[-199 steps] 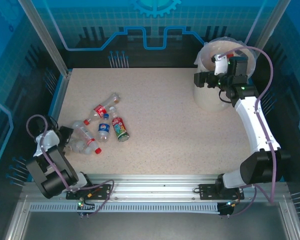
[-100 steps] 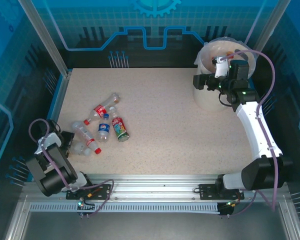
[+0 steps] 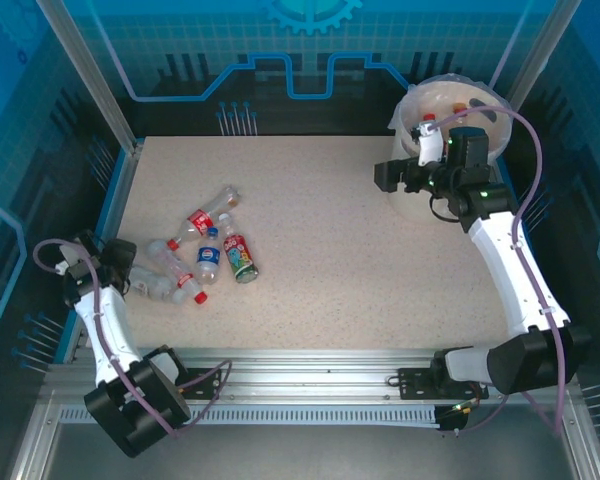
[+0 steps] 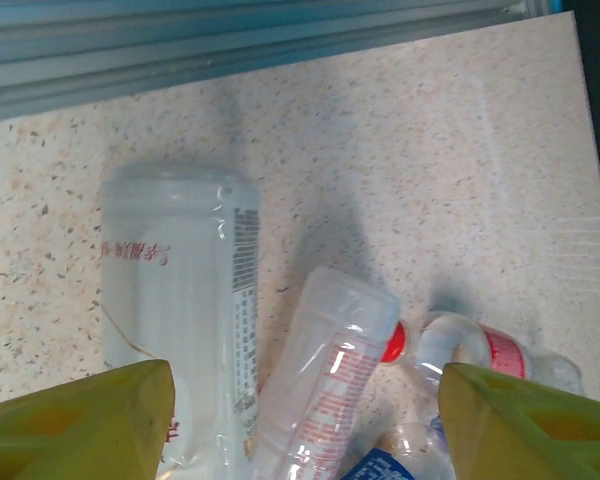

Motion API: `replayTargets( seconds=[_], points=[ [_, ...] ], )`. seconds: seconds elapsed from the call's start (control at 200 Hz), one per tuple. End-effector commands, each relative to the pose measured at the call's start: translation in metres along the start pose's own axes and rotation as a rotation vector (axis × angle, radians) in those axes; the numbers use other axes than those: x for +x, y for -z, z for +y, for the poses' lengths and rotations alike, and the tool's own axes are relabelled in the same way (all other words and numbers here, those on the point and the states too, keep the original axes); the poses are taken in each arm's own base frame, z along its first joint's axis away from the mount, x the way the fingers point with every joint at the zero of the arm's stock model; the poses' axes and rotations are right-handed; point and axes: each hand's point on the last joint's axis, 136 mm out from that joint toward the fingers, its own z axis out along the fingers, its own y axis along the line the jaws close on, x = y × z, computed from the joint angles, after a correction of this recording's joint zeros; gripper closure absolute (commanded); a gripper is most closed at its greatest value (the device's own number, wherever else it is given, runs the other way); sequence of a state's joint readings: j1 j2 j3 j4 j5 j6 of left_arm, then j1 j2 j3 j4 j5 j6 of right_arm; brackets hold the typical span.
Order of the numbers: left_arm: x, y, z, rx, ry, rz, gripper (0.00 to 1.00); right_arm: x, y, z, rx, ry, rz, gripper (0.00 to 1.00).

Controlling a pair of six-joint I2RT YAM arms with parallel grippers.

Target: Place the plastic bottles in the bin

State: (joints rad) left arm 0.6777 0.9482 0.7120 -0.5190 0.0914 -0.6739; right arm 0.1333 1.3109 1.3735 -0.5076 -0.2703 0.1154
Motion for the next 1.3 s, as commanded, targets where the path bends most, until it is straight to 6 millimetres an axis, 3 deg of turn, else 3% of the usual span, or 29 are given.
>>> replayTargets(
  seconds=[0.0,0.055,0.155,0.38,0.54,0.77,0.926,1.076,1.296],
  points=[
    [0.011,-0.002,0.02,-0.091,-0.073,0.052,0.19,0.012,0.003,0.008,-0.017,0.009,0.035,0.01],
    [0.015,-0.011,0.028,-0.112,-0.065,0.072,0.11,0.013,0.002,0.01,-0.02,0.007,0.038,0.01],
    [0.015,-0.026,0.021,-0.083,-0.037,0.13,0.01,0.012,0.004,0.012,-0.024,0.015,0.038,0.01],
    [0.023,-0.067,0.042,-0.151,0.054,0.175,0.01,0.019,0.002,0.011,-0.023,0.015,0.052,0.01],
    [0.028,-0.09,0.061,-0.205,0.07,0.176,0.04,0.023,0.001,0.01,-0.021,0.018,0.07,0.01],
    [0.029,-0.1,0.069,-0.229,0.098,0.171,0.25,0.03,0.002,0.008,-0.01,0.017,0.078,0.01],
    [0.024,-0.092,0.065,-0.217,0.104,0.138,0.36,0.03,0.002,0.009,-0.013,0.013,0.082,0.01],
    [0.017,-0.073,0.053,-0.179,0.089,0.1,0.38,0.027,0.004,0.012,-0.023,0.007,0.078,0.01],
    [0.003,-0.018,0.004,0.003,0.057,0.034,0.38,0.028,0.002,0.033,-0.077,0.01,0.088,0.01]
  ],
)
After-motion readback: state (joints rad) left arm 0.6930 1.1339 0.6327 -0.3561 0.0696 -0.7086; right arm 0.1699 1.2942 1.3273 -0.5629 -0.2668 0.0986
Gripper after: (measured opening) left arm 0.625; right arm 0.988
